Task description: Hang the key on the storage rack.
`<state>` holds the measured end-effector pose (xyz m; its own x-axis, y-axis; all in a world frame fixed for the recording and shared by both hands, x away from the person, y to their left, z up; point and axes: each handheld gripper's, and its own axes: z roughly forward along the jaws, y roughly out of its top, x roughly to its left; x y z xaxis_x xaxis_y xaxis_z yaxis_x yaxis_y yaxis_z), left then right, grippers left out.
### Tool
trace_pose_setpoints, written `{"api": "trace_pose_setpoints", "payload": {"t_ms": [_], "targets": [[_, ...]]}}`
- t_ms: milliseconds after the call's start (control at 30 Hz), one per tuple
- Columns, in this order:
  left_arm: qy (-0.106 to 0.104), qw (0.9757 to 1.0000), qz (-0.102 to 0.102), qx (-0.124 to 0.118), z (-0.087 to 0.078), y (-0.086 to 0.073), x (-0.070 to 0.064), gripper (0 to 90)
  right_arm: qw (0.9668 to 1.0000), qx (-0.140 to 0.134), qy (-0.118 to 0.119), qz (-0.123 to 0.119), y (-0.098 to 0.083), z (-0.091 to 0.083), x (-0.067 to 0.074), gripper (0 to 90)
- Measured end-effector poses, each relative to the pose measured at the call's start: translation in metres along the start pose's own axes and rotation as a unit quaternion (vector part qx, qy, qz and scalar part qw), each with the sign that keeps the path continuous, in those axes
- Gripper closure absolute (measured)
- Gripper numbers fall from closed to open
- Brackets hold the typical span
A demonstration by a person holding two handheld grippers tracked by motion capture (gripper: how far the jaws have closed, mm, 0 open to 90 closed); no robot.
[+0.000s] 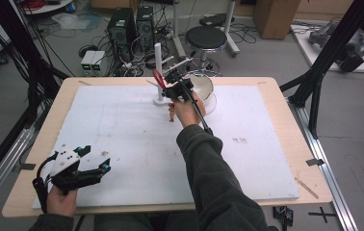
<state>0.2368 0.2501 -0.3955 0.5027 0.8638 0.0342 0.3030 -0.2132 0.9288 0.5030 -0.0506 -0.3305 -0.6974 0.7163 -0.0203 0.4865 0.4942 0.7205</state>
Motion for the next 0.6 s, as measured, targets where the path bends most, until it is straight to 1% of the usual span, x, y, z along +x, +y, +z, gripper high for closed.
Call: {"api": "trace_pose_setpoints", "payload": {"t_ms": [200,333,467,600], "targets": [[0.0,1.0,-0.001,0.0,0.001,0.0,0.0,20.2,0.9999,0.013,-0.002,0.007,-0.002,0.007,-0.003,83.7],[0.0,1.0,-0.001,0.0,0.001,0.0,0.0,20.1,0.9998,0.017,-0.001,0.006,-0.003,0.01,-0.004,83.6],[0.001,1.0,0.0,0.0,0.001,0.0,-0.001,20.1,0.9995,0.029,-0.004,0.01,-0.004,0.013,-0.005,83.6],[0.003,1.0,-0.001,-0.001,0.001,0.0,0.0,20.2,0.9994,0.033,-0.008,0.008,-0.004,0.017,-0.006,83.7]]}}
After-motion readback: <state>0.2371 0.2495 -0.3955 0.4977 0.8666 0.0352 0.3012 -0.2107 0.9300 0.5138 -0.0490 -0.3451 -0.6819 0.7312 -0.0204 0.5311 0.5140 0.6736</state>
